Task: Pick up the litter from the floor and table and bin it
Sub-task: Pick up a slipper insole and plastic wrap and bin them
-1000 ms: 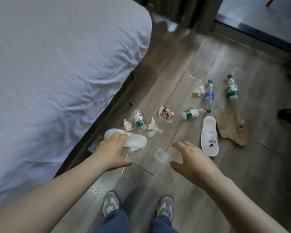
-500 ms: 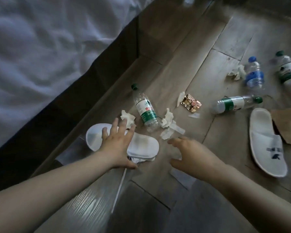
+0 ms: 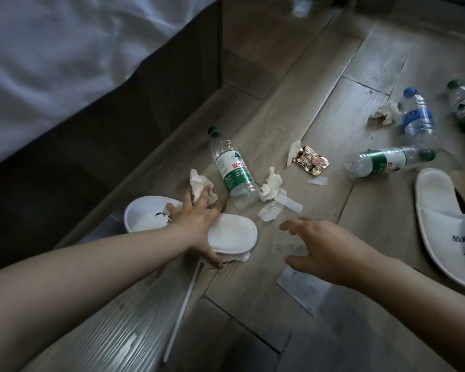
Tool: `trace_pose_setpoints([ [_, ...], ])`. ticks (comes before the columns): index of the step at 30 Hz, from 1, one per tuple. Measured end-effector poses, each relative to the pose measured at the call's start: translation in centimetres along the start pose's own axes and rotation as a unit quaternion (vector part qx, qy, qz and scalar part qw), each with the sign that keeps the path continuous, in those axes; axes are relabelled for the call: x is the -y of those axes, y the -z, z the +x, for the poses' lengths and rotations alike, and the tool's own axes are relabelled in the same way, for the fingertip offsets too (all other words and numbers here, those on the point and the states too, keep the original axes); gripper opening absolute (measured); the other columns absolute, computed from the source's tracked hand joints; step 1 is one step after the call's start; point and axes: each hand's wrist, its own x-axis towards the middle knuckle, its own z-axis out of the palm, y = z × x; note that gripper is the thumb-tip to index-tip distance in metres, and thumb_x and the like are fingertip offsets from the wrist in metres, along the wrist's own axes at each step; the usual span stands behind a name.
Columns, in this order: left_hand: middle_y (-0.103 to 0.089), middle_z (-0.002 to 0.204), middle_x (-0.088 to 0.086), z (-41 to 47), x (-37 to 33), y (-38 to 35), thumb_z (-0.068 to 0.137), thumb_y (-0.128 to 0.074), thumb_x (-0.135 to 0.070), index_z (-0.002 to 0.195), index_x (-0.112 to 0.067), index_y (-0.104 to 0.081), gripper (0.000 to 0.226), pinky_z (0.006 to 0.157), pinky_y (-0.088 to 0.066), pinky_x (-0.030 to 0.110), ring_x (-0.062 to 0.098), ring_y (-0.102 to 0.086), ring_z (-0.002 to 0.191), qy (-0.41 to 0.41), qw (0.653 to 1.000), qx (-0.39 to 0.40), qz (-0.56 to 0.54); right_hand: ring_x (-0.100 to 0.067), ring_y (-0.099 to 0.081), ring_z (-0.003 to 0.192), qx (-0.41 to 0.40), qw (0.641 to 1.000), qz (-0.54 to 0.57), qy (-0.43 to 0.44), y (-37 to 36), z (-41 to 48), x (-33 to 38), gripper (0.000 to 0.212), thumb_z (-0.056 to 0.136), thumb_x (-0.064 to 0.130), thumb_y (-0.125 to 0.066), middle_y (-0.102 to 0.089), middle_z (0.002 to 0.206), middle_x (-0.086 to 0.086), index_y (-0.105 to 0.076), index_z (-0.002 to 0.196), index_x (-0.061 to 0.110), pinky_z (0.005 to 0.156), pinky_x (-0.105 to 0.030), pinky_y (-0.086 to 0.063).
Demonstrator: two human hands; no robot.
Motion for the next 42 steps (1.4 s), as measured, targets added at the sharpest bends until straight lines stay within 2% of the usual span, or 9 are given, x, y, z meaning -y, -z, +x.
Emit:
trace_pose_setpoints([
  [4, 0.0, 0.155, 0.007, 0.5, 0.2, -0.2, 0.036, -0.071, -0.077, 0.144, -0.037, -0.013, 0.129, 0.099, -0.027, 0.066, 0.041, -0.01, 0.138, -0.011, 0.999, -0.047, 0.0, -0.014, -0.055, 0.114, 0.0, 1.0, -0.006, 0.006, -0.7, -0.2, -0.2, 0.059, 0.086, 0.042, -0.061, -0.055, 0.129, 0.004, -0.042, 0.14, 0.027, 0.091, -0.028, -0.048],
  [7, -0.025, 0.139, 0.006, 0.2, 0.2, 0.1, 0.042, -0.071, -0.071, 0.131, -0.034, -0.032, 0.104, 0.095, -0.035, 0.054, 0.034, -0.027, 0.125, -0.014, 0.996, -0.084, 0.007, -0.014, -0.054, 0.115, 0.009, 1.0, 0.001, 0.002, -1.2, -0.8, -0.2, 0.061, 0.087, 0.044, -0.06, -0.053, 0.132, 0.006, -0.039, 0.142, 0.029, 0.092, -0.027, -0.047],
  [16, -0.045, 0.124, 0.008, 1.4, 0.5, 4.2, 0.068, -0.069, -0.057, 0.124, -0.028, -0.054, 0.065, 0.084, -0.036, 0.031, 0.03, -0.046, 0.114, -0.049, 0.998, -0.012, -0.031, -0.015, -0.053, 0.119, 0.008, 1.0, -0.003, 0.003, -1.2, -1.5, -0.3, 0.059, 0.088, 0.041, -0.06, -0.054, 0.132, 0.003, -0.04, 0.141, 0.026, 0.094, -0.028, -0.046],
  [20, -0.065, 0.105, -0.001, 0.8, 1.1, 5.5, 0.075, -0.068, -0.046, 0.099, -0.024, -0.072, 0.033, 0.08, -0.05, 0.035, 0.017, -0.059, 0.093, -0.056, 0.984, -0.032, -0.167, -0.013, -0.053, 0.117, -0.001, 1.0, -0.008, 0.009, -1.0, -1.9, -0.1, 0.058, 0.088, 0.042, -0.06, -0.054, 0.132, 0.004, -0.041, 0.141, 0.027, 0.092, -0.026, -0.047],
  [26, -0.063, 0.072, 0.006, -2.0, 2.6, 9.2, 0.087, -0.063, -0.029, 0.073, -0.011, -0.067, 0.024, 0.06, -0.041, 0.031, 0.02, -0.057, 0.068, -0.072, 0.952, -0.141, -0.263, -0.01, -0.054, 0.115, -0.02, 1.0, -0.005, -0.004, -0.1, -2.4, -0.1, 0.061, 0.088, 0.043, -0.06, -0.053, 0.133, 0.007, -0.037, 0.143, 0.03, 0.089, -0.021, -0.044],
  [30, -0.067, 0.077, 0.013, -5.4, 3.2, 11.4, 0.087, -0.065, -0.025, 0.082, 0.001, -0.069, 0.027, 0.061, -0.047, 0.033, 0.015, -0.056, 0.071, -0.064, 0.912, -0.202, -0.352, -0.011, -0.053, 0.119, -0.031, 0.999, -0.016, -0.004, 0.5, -2.7, 0.4, 0.059, 0.088, 0.042, -0.06, -0.052, 0.136, 0.007, -0.039, 0.142, 0.029, 0.091, -0.022, -0.043],
  [33, -0.072, 0.09, 0.019, -8.0, 3.2, 11.0, 0.087, -0.065, -0.024, 0.088, 0.004, -0.07, 0.028, 0.07, -0.053, 0.04, 0.02, -0.062, 0.076, -0.056, 0.899, -0.205, -0.383, -0.01, -0.052, 0.12, -0.028, 0.999, -0.02, -0.01, 0.6, -2.8, 0.9, 0.06, 0.088, 0.042, -0.061, -0.052, 0.136, 0.008, -0.039, 0.142, 0.03, 0.093, -0.021, -0.043],
  [38, -0.065, 0.07, -0.001, -11.5, 3.4, 8.8, 0.087, -0.065, -0.02, 0.077, -0.004, -0.07, 0.019, 0.059, -0.045, 0.023, 0.008, -0.056, 0.062, -0.041, 0.898, -0.172, -0.404, -0.01, -0.051, 0.12, 0.009, 0.999, 0.003, -0.042, -1.1, -3.0, 1.5, 0.062, 0.087, 0.043, -0.062, -0.049, 0.137, 0.008, -0.037, 0.142, 0.03, 0.093, -0.018, -0.041],
  [42, -0.071, 0.077, 0.006, -13.3, 3.7, 6.9, 0.084, -0.069, -0.024, 0.077, -0.006, -0.071, 0.019, 0.064, -0.051, 0.035, 0.019, -0.065, 0.07, -0.026, 0.91, -0.155, -0.384, -0.014, -0.052, 0.119, 0.046, 0.994, 0.039, -0.094, -3.8, -2.4, 1.6, 0.072, 0.085, 0.045, -0.066, -0.043, 0.14, 0.003, -0.033, 0.146, 0.026, 0.093, -0.022, -0.045],
])
